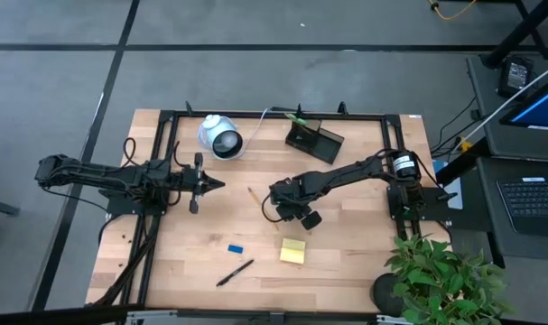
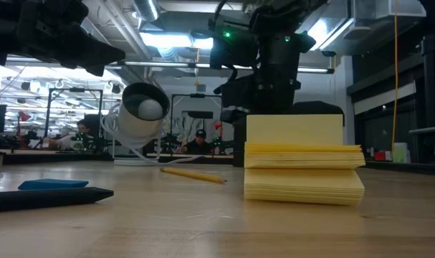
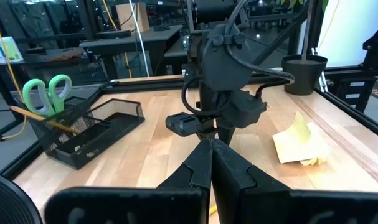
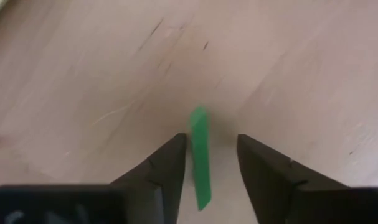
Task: Pick and place office supplies into organizer
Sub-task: Put the green eraser into the desk organizer
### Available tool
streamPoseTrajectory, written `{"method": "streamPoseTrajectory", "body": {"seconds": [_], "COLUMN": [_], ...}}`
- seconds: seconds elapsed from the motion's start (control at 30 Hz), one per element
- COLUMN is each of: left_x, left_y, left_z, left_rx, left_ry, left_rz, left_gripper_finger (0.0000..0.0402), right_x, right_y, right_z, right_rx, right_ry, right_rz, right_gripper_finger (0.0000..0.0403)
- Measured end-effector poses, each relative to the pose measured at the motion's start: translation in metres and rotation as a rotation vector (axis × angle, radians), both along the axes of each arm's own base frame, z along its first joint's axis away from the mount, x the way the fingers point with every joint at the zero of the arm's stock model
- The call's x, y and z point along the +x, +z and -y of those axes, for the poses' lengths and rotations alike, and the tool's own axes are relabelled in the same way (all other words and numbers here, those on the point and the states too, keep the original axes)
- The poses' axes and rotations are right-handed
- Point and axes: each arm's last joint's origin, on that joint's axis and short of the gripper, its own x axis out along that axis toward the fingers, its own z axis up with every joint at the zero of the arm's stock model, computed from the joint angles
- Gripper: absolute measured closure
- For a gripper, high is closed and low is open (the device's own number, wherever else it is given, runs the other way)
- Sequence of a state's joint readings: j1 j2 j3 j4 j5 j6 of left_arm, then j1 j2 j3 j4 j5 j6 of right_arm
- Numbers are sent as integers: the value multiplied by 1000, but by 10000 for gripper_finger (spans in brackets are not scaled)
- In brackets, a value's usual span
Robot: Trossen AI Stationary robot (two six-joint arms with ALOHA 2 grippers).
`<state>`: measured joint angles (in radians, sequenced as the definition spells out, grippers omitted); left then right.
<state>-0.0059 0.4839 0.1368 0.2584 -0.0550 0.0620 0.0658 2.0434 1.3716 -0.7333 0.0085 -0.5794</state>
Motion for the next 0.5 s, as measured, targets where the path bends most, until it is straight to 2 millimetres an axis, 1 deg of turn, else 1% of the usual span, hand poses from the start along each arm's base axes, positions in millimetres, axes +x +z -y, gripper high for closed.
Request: {"method": "streamPoseTrajectory", "body": {"seconds": [0.13,0.3,0.33,0.43,0.5], "left_x": [0,0,0,0,0], "left_y": [0,0,0,0,0], "left_z": [0,0,0,0,0], "left_rx": [0,0,0,0,0], "left_ry": [0,0,0,1,1], "left_rz": [0,0,0,0,0], "left_gripper_finger": [400,400,400,400,400], "right_x": [-1,-2,-2,-1,1], "right_y": [0,-1,-1,1,3], "right_z": [0,-1,-1,-1,-1], "right_rx": [11,22,23,24,27], "right_ry": [-26,-71,-74,-79,-118], "right_rz": [-12,-19,-19,-24,-21], "right_gripper_finger": [301,374,382,381,378]}}
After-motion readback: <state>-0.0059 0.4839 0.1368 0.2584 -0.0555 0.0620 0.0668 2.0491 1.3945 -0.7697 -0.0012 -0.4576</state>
